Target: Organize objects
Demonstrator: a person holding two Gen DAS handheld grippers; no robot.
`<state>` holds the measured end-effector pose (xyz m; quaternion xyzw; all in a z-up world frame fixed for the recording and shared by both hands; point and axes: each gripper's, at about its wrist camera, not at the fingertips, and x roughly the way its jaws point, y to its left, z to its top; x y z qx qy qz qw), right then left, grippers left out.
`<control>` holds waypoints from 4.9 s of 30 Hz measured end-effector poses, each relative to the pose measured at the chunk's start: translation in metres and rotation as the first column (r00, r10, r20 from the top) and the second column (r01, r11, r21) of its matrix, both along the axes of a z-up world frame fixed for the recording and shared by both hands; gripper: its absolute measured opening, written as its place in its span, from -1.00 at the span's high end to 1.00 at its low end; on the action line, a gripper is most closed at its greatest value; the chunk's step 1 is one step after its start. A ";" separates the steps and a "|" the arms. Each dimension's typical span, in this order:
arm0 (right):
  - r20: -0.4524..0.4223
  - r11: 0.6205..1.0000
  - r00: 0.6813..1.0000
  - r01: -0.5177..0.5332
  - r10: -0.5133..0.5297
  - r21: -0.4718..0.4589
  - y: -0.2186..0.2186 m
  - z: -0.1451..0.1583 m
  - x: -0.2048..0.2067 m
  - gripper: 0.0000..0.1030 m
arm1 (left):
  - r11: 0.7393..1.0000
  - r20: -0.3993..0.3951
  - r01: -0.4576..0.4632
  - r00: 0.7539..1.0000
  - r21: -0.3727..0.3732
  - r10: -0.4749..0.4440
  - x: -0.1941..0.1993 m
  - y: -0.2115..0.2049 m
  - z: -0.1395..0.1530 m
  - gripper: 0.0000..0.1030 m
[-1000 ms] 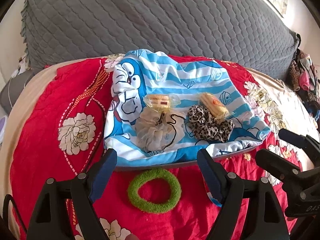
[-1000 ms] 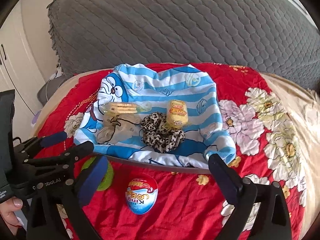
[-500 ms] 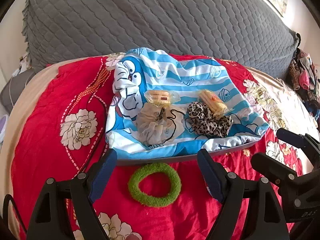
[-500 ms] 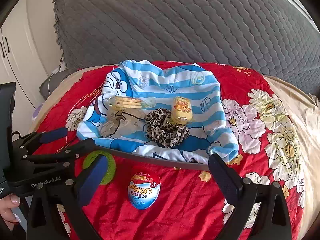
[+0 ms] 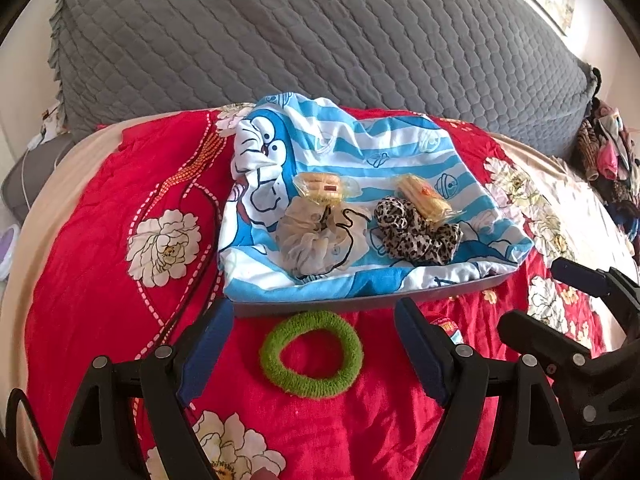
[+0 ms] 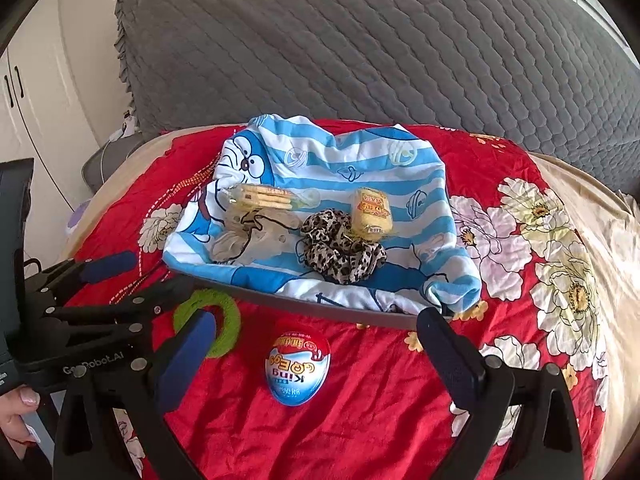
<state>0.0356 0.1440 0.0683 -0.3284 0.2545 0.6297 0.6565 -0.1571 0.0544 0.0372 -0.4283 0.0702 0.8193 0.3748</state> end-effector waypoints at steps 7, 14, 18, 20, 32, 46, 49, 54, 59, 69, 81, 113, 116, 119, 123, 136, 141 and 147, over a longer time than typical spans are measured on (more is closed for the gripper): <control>0.004 1.000 1.000 -0.003 0.003 0.002 -0.008 0.002 -0.003 -0.97 | 1.000 -0.005 0.009 1.000 -0.004 -0.009 0.006 -0.005 0.002 -0.62; 0.018 1.000 1.000 0.001 -0.001 -0.012 -0.020 0.000 -0.005 -0.97 | 1.000 -0.005 0.014 1.000 -0.002 -0.014 0.013 -0.010 0.003 -0.62; 0.023 1.000 1.000 0.004 -0.004 -0.012 -0.027 0.000 -0.006 -0.97 | 1.000 -0.007 0.021 1.000 -0.006 -0.021 0.019 -0.014 0.003 -0.62; 0.024 1.000 1.000 0.003 -0.002 -0.012 -0.030 -0.001 -0.006 -0.97 | 1.000 -0.007 0.023 1.000 -0.009 -0.023 0.021 -0.016 0.003 -0.62; 0.049 0.999 0.999 0.008 -0.006 -0.036 -0.043 -0.015 -0.012 -0.97 | 0.999 -0.006 0.044 0.999 -0.026 -0.044 0.031 -0.025 -0.005 -0.62; 0.080 0.996 0.996 -0.026 0.032 -0.081 -0.042 -0.039 -0.025 -0.97 | 0.997 0.010 0.055 0.998 -0.050 -0.054 0.032 -0.024 -0.024 -0.62; 0.079 0.996 0.996 -0.027 0.034 -0.088 -0.040 -0.044 -0.025 -0.97 | 0.997 0.013 0.062 0.998 -0.054 -0.062 0.031 -0.022 -0.028 -0.62; 0.084 0.994 0.996 -0.021 0.029 -0.104 -0.036 -0.054 -0.023 -0.97 | 0.996 0.032 0.060 0.998 -0.066 -0.058 0.027 -0.019 -0.039 -0.62; 0.081 0.993 0.996 -0.012 0.022 -0.118 -0.031 -0.062 -0.019 -0.97 | 0.995 0.047 0.063 0.997 -0.071 -0.060 0.024 -0.017 -0.050 -0.62; 0.087 0.991 0.996 -0.016 0.027 -0.130 -0.019 -0.074 -0.019 -0.97 | 0.994 0.056 0.067 0.996 -0.089 -0.062 0.017 -0.013 -0.067 -0.62; 0.081 0.991 0.997 -0.007 0.018 -0.132 -0.010 -0.082 -0.017 -0.97 | 0.994 0.089 0.076 0.994 -0.078 -0.069 0.009 -0.010 -0.078 -0.62; 0.062 0.993 0.998 0.012 -0.005 -0.119 0.014 -0.097 -0.010 -0.91 | 0.997 0.140 0.063 0.989 -0.044 -0.057 -0.014 -0.002 -0.097 -0.62; 0.058 0.993 0.998 0.015 -0.008 -0.119 0.016 -0.099 -0.008 -0.89 | 0.997 0.138 0.066 0.989 -0.041 -0.060 -0.015 -0.003 -0.098 -0.62; 0.053 0.993 0.999 0.014 -0.008 -0.119 0.017 -0.099 -0.007 -0.81 | 0.997 0.139 0.068 0.988 -0.037 -0.062 -0.015 -0.003 -0.098 -0.62; 0.047 0.992 0.999 0.010 -0.005 -0.123 0.018 -0.101 -0.007 -0.67 | 0.997 0.142 0.069 0.988 -0.029 -0.065 -0.015 -0.002 -0.098 -0.62; 0.042 0.991 0.999 0.005 0.001 -0.136 0.021 -0.103 -0.007 -0.29 | 0.997 0.141 0.079 0.987 -0.024 -0.075 -0.015 -0.003 -0.098 -0.53; 0.034 0.990 0.999 0.001 0.004 -0.140 0.022 -0.103 -0.008 -0.21 | 0.996 0.135 0.082 0.988 -0.030 -0.077 -0.014 -0.003 -0.097 -0.39; 0.027 0.990 1.000 0.001 0.003 -0.142 0.021 -0.101 -0.008 -0.09 | 0.995 0.134 0.093 0.987 -0.029 -0.089 -0.013 -0.003 -0.096 -0.13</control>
